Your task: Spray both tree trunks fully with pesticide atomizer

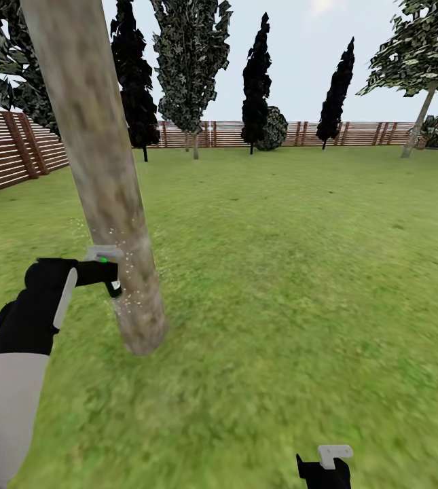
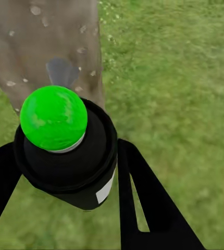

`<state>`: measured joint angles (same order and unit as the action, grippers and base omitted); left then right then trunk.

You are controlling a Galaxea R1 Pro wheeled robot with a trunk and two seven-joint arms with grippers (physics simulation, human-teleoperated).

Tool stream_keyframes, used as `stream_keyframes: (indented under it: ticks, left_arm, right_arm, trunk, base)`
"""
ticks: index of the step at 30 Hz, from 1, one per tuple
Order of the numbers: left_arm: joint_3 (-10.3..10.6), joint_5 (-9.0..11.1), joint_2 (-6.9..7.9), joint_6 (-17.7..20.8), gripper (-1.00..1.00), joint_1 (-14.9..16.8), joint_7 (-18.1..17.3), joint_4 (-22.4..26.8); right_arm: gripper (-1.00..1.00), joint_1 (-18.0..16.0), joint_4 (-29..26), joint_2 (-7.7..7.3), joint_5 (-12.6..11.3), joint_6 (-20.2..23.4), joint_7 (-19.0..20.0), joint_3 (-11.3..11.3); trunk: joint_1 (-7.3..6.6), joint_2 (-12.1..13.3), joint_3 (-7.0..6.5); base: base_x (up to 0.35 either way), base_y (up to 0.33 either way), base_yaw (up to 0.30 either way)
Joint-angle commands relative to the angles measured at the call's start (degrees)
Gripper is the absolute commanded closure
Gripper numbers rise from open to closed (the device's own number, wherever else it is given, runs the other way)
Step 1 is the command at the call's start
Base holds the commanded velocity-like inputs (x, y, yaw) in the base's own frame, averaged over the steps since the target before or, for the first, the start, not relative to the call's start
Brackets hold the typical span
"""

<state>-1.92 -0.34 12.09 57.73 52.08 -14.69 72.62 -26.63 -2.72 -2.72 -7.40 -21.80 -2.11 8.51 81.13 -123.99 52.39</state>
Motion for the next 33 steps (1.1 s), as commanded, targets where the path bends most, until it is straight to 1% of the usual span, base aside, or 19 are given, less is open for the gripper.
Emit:
stream_keyframes:
  ticks: [1,3,5,6,7,8,9,10,11,12,13,14,16,19,23,27,28,33]
  left_arm:
    - [-0.2,-0.1,0.26,0.0,1.00,0.3,0.0,-0.5]
    - [-0.5,-0.2,0.87,-0.2,1.00,0.5,0.2,-1.3]
    - [-1.2,-0.4,2.35,-0.4,1.00,0.3,0.3,-1.7]
    - [-2.8,-0.4,3.52,-0.5,1.00,0.0,0.3,-1.7]
    - [-3.9,-0.4,3.90,-0.7,1.00,-0.1,0.3,-1.8]
    - [-4.4,-0.5,4.06,-1.0,1.00,-0.5,0.2,-2.1]
    - [-4.3,-0.5,4.00,-1.4,1.00,-2.2,0.2,-3.4]
    - [-4.2,-0.5,3.85,-2.8,1.00,-3.3,0.2,-4.6]
    - [-4.2,-0.3,3.65,-5.8,1.00,-4.2,-0.1,-7.2]
    - [-4.1,-0.3,3.54,-7.3,1.00,-4.4,-0.2,-10.5]
    - [-4.1,-0.3,3.49,-9.7,1.00,-4.6,-0.3,-14.6]
    - [-4.1,-0.3,3.47,-12.7,1.00,-4.6,-0.4,-17.3]
    - [-4.1,-0.2,3.41,-16.1,1.00,-5.0,-0.4,-20.8]
    - [-4.2,0.1,3.38,-17.2,1.00,-6.5,-0.4,-22.3]
    - [-4.2,0.1,3.06,-17.4,1.00,-6.7,-0.4,-22.8]
    - [-4.2,-0.3,3.03,-19.1,1.00,-6.7,-0.4,-26.4]
    - [-4.2,-0.3,3.03,-20.2,1.00,-6.7,-0.4,-27.2]
    - [-4.2,-0.3,2.94,-20.9,1.00,-6.7,-0.3,-28.4]
  right_arm:
    - [-1.00,0.0,0.0,0.00,0.0,0.0,0.0,0.0]
    - [-1.00,0.0,0.0,0.00,0.0,0.0,0.0,0.0]
    - [-1.00,0.0,0.0,0.00,0.0,0.0,0.0,0.0]
    - [-1.00,0.0,0.0,0.00,0.0,0.0,0.0,0.0]
    - [-1.00,0.0,0.0,0.00,0.0,0.0,0.0,0.0]
    - [-1.00,0.0,0.0,0.00,0.0,0.0,0.0,0.0]
    - [-1.00,0.0,0.0,0.00,0.0,0.0,0.0,0.0]
    - [-1.00,0.0,0.0,0.00,0.0,0.0,0.0,0.0]
    - [-1.00,0.0,0.0,0.00,0.0,0.0,0.0,0.0]
    - [-1.00,0.0,0.0,0.00,0.0,0.0,0.0,0.0]
    - [-1.00,0.0,0.0,0.00,0.0,0.0,0.0,0.0]
    - [-1.00,0.0,0.0,0.00,0.0,0.0,0.0,0.0]
    - [-1.00,0.0,0.0,0.00,0.0,0.0,0.0,0.0]
    - [-1.00,0.0,0.0,0.00,0.0,0.0,0.0,0.0]
    - [-1.00,0.0,0.0,0.00,0.0,0.0,0.0,0.0]
    - [-1.00,0.0,0.0,0.00,0.0,0.0,0.0,0.0]
    - [-1.00,0.0,0.0,0.00,0.0,0.0,0.0,0.0]
    - [-1.00,0.0,0.0,0.00,0.0,0.0,0.0,0.0]
  trunk:
    - [0.00,0.0,0.00]
    - [0.00,0.0,0.00]
    - [0.00,0.0,0.00]
    - [0.00,0.0,0.00]
    - [0.00,0.0,0.00]
    - [0.00,0.0,0.00]
    - [0.00,0.0,0.00]
    - [0.00,0.0,0.00]
    - [0.00,0.0,0.00]
    - [0.00,0.0,0.00]
    - [0.00,0.0,0.00]
    - [0.00,0.0,0.00]
    - [0.00,0.0,0.00]
    - [0.00,0.0,0.00]
    - [0.00,0.0,0.00]
    - [0.00,0.0,0.00]
    - [0.00,0.0,0.00]
    - [0.00,0.0,0.00]
  base:
    - [0.000,0.000,0.000]
    - [0.000,0.000,0.000]
    - [0.000,0.000,0.000]
    - [0.000,0.000,0.000]
    - [0.000,0.000,0.000]
    - [0.000,0.000,0.000]
    - [0.000,0.000,0.000]
    - [0.000,0.000,0.000]
    - [0.000,0.000,0.000]
    - [0.000,0.000,0.000]
    - [0.000,0.000,0.000]
    - [0.000,0.000,0.000]
    - [0.000,0.000,0.000]
    - [0.071,0.000,0.000]
    - [0.234,0.000,0.000]
    - [0.021,0.000,0.000]
    - [0.008,-0.005,0.000]
    - [0.100,-0.207,0.000]
